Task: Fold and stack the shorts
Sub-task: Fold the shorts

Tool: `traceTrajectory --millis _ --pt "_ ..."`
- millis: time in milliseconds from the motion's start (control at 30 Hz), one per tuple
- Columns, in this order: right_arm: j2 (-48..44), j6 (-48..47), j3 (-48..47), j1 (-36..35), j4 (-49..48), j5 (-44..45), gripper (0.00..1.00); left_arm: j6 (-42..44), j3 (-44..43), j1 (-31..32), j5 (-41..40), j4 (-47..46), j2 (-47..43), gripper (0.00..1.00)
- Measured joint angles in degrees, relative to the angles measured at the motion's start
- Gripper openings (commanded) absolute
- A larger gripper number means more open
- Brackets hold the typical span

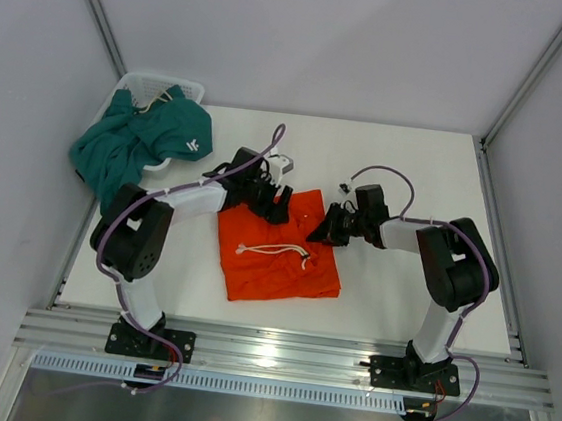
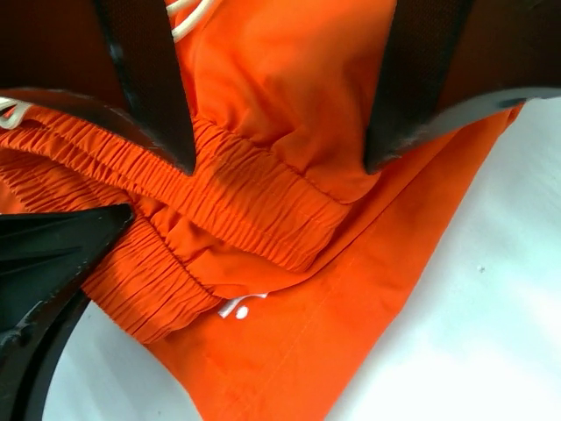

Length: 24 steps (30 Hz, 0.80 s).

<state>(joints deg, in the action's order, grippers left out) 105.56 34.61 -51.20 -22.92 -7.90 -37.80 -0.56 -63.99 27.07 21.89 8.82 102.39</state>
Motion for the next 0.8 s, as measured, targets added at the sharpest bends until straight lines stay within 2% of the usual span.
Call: traceTrajectory --millis 33,67,133,167,267,367,467,600,800 --pt "0.0 -0.1 0.0 0.0 0.1 0.0 0.06 0.0 0.0 -0.2 0.2 0.3 0.1 0.7" --pt "0.0 -0.2 0.0 0.0 0.1 0.0 0.05 0.2 0.0 -0.4 0.4 0.3 0.2 0.6" --pt "0.0 -0.4 0.0 0.0 0.2 0.0 0.05 0.4 0.0 -0.9 0.5 0.2 0.3 0.5" --pt "0.0 -0.5 -0.1 -0.1 0.3 0.1 0.05 0.5 0.0 -1.1 0.7 0.2 0.4 0.4" --pt "0.0 -0.8 -0.3 -0.2 0.8 0.1 0.04 0.8 -0.3 -1.5 1.3 0.2 1.3 0.22" --pt "0.0 -1.1 -0.5 -0.3 0.9 0.1 0.04 1.0 -0.5 -1.5 2.9 0.2 2.0 0.13" --pt "0.0 -1.3 -0.6 -0.3 0.9 0.1 0.02 1.1 -0.5 -1.7 5.0 -0.3 2.0 0.09" --pt "0.0 -2.1 -1.0 -0.4 1.5 0.1 0.02 1.1 0.4 -2.1 8.2 -2.0 1.2 0.11" --pt "0.0 -4.9 -3.3 -1.1 3.8 1.5 0.01 1.0 5.7 -3.2 13.1 -5.8 -6.5 0.11"
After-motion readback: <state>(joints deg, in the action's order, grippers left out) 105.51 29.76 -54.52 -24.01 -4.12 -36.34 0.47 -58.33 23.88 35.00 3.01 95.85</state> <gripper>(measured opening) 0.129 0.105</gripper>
